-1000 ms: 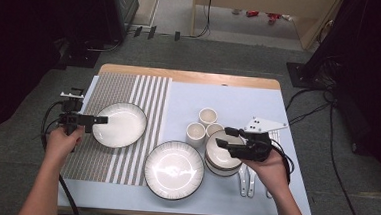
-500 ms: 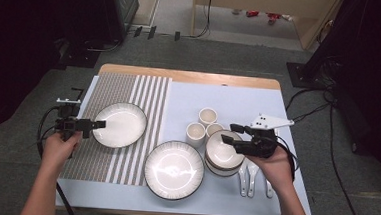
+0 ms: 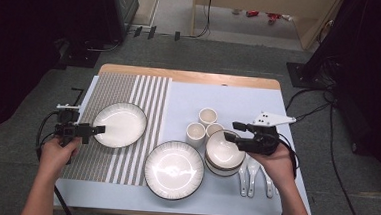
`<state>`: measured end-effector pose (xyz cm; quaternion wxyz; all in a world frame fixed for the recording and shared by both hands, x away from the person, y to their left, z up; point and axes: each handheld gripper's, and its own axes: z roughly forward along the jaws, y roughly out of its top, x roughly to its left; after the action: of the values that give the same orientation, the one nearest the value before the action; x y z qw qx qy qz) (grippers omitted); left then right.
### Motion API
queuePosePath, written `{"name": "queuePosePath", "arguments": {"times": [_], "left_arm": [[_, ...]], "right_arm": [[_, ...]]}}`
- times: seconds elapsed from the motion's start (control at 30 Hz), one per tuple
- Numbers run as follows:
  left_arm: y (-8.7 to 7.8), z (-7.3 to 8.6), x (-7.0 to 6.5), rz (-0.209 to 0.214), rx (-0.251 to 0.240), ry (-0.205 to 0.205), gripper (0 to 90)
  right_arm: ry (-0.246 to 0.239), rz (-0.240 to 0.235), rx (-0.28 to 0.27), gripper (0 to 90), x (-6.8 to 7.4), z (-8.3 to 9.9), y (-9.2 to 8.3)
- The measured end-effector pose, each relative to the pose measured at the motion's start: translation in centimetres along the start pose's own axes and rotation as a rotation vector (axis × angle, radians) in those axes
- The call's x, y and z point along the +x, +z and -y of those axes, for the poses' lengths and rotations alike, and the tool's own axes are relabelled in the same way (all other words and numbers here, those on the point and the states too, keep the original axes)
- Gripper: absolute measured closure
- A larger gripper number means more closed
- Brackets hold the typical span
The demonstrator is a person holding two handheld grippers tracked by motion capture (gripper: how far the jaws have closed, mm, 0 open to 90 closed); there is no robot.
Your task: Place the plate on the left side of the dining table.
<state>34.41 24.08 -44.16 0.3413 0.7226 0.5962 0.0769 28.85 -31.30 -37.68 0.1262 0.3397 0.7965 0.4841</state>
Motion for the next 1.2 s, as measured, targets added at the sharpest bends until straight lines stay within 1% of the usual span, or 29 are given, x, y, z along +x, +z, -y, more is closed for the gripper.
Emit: {"name": "queuePosePath", "arguments": {"times": [0.03,0.17,0.23,0.33,0.4,0.57,0.63,0.7,0.87,0.97,1.1,1.2], "left_arm": [[-0.1,0.1,-0.1,0.005,-0.002,-0.005,24.7],[-0.2,0.3,-0.2,0.006,0.003,0.001,23.6],[-0.3,0.4,-0.1,0.014,0.0,-0.007,23.5],[-0.5,0.6,-0.2,0.012,0.002,-0.018,22.7],[-0.7,0.9,-0.2,0.019,0.002,0.0,22.7],[-1.2,1.4,-0.2,0.028,-0.012,-0.004,22.7],[-1.4,1.6,-0.4,0.021,-0.017,0.004,22.7],[-1.5,1.8,-0.5,0.034,-0.023,0.009,22.7],[-1.6,2.4,-0.9,0.042,-0.026,0.029,22.7],[-1.7,2.4,-0.9,0.036,-0.036,0.024,22.7],[-1.7,2.5,-1.0,0.03,-0.041,0.039,22.7],[-1.7,2.6,-1.0,0.029,-0.04,0.038,22.7]], "right_arm": [[-0.001,0.001,0.002,47.2,0.0,0.0,0.0],[0.004,0.001,0.003,47.3,-0.2,0.1,0.1],[0.007,0.004,0.004,47.2,-0.5,0.2,0.1],[0.009,0.006,0.006,47.2,-0.7,0.2,0.3],[0.011,0.006,0.01,47.3,-0.8,0.3,0.3],[0.007,0.004,0.013,47.5,-1.1,0.5,0.7],[0.009,-0.002,0.016,47.5,-1.3,0.6,0.9],[0.008,-0.009,0.018,47.9,-1.5,0.6,1.1],[0.011,-0.028,0.025,49.5,-1.9,0.4,1.4],[0.006,-0.039,0.026,50.4,-2.1,0.2,1.5],[-0.01,-0.054,0.032,50.7,-2.1,-0.1,1.7],[-0.007,-0.07,0.032,52.1,-2.2,-0.1,1.8]]}}
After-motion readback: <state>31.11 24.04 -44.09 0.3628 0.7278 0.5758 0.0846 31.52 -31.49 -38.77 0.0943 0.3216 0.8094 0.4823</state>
